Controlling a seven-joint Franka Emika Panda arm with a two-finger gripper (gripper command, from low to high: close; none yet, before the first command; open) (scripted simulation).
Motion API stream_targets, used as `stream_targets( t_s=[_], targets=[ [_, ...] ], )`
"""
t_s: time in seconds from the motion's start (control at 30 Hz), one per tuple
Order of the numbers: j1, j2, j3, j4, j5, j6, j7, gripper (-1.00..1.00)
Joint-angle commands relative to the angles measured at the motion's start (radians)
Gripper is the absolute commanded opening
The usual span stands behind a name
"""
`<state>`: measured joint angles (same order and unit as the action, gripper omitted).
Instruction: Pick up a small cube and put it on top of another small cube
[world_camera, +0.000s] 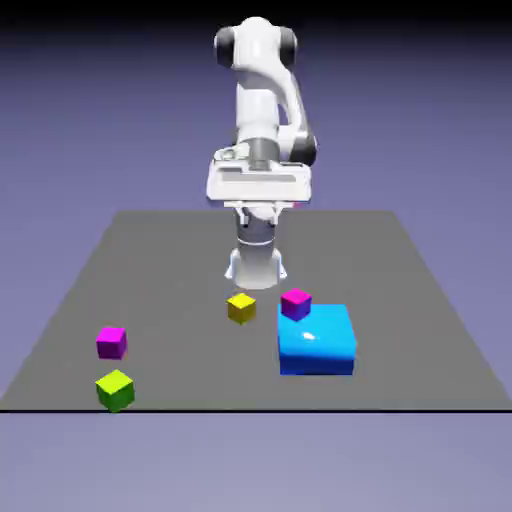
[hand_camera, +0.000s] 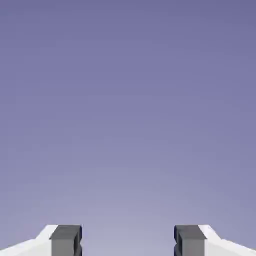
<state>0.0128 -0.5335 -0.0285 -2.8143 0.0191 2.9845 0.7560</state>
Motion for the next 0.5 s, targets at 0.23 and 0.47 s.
stream_targets(
  t_s=[0.23,0.47],
  targets=[
    [0.006,0.242,-0.189,-0.029,0.127,-0.348,0.099,0.0],
    [0.01,0.453,-0.355,-0.054,0.238,-0.652,0.186,0.0]
  ],
)
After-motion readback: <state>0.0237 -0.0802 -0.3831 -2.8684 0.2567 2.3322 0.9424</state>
